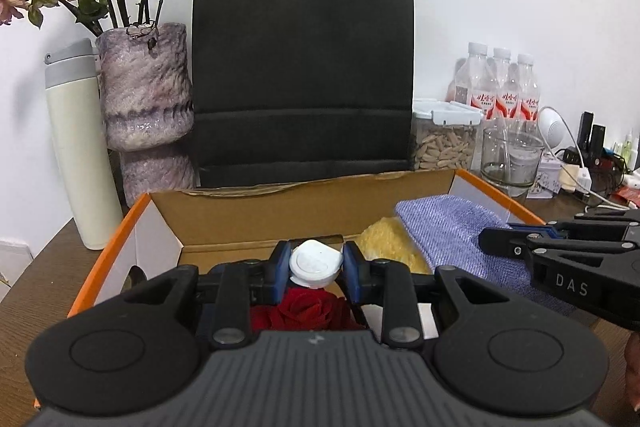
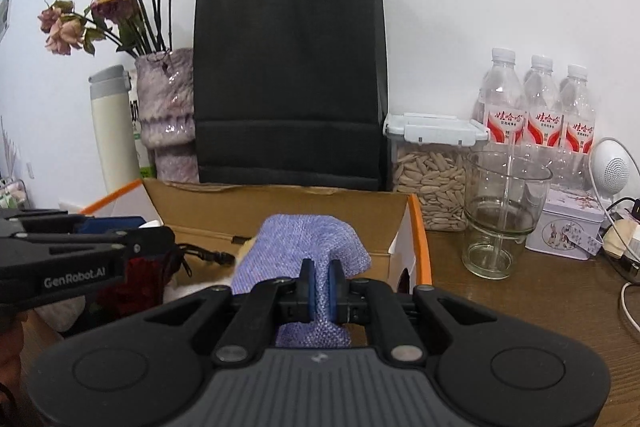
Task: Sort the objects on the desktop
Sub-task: 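Carry the white cap with the left gripper while the right gripper carries the cloth over the box, then lower the cap and cloth into the box and open both grippers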
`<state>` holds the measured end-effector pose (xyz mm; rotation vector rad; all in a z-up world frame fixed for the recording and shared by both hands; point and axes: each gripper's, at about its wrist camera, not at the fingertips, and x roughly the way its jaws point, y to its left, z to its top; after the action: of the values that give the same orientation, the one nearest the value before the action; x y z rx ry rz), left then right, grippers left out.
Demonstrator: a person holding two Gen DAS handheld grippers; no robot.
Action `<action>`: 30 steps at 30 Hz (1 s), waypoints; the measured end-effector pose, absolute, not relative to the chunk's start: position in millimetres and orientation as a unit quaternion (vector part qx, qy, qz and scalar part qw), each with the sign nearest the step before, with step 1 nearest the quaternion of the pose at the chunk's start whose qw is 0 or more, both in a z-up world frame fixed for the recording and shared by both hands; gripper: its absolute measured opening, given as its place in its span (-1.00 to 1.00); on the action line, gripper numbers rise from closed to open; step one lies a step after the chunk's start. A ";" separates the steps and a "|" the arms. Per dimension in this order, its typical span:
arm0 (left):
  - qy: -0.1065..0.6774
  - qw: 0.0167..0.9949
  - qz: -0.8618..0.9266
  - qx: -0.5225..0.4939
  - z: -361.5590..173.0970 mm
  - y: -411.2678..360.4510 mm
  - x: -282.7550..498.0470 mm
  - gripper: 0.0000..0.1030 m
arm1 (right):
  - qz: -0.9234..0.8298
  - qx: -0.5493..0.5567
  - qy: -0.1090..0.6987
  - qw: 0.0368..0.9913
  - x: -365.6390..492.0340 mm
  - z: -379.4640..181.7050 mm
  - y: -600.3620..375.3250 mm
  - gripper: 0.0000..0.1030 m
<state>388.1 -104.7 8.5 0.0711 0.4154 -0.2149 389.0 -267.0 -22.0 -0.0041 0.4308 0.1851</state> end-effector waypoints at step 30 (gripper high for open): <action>0.135 0.989 -0.062 0.006 10.1 -96.0 366.0 1.00 | 0.072 -0.028 0.175 0.982 367.3 -21.7 -255.5 1.00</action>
<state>366.0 -96.0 10.1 0.0120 0.2718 -0.1235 367.3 -255.5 -21.7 -0.0568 0.3515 0.1441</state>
